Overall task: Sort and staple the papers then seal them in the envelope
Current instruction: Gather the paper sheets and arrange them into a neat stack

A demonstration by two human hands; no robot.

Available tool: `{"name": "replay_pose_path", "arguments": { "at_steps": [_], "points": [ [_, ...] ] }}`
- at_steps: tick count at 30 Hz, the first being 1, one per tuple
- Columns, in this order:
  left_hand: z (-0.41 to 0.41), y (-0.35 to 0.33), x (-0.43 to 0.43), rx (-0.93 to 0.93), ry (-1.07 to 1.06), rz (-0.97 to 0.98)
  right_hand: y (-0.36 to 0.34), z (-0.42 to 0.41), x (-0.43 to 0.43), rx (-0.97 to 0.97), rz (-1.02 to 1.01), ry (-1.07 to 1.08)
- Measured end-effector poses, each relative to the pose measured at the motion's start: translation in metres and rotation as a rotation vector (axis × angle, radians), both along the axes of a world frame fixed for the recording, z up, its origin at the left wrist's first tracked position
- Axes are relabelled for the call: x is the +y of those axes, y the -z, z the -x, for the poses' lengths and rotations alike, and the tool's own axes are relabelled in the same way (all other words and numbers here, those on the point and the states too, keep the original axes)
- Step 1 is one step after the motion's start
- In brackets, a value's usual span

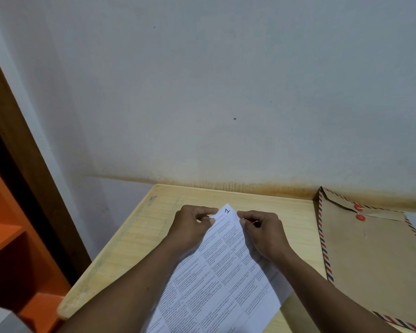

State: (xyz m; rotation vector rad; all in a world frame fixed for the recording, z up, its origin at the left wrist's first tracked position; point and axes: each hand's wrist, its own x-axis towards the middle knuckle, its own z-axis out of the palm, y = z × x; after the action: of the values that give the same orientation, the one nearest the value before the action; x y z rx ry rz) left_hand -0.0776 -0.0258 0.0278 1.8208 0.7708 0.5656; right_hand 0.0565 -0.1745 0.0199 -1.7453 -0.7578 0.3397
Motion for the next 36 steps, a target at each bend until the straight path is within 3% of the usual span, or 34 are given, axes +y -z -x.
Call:
{"name": "replay_pose_path", "arguments": {
  "at_steps": [12, 21, 27, 29, 34, 36],
  "points": [
    [-0.001, -0.001, -0.002, -0.018, -0.038, 0.050, 0.000, -0.015, -0.002, 0.031, 0.071, -0.093],
    [-0.001, -0.017, 0.002, -0.062, -0.159, -0.066, -0.024, -0.029, -0.007, -0.085, 0.174, -0.178],
    [-0.003, -0.020, 0.007, -0.076, -0.196, -0.098, -0.023, -0.036, -0.009, -0.100, 0.221, -0.060],
    [0.000, -0.022, 0.013, -0.091, -0.230, -0.093, -0.018, -0.042, -0.018, 0.039, 0.202, 0.000],
    [0.003, -0.023, 0.018, -0.103, -0.216, -0.055, -0.001, -0.022, -0.027, 0.617, -0.026, 0.121],
    [0.002, -0.020, 0.016, -0.087, -0.190, -0.069, 0.005, -0.013, -0.021, 0.741, -0.085, 0.160]
  ]
}}
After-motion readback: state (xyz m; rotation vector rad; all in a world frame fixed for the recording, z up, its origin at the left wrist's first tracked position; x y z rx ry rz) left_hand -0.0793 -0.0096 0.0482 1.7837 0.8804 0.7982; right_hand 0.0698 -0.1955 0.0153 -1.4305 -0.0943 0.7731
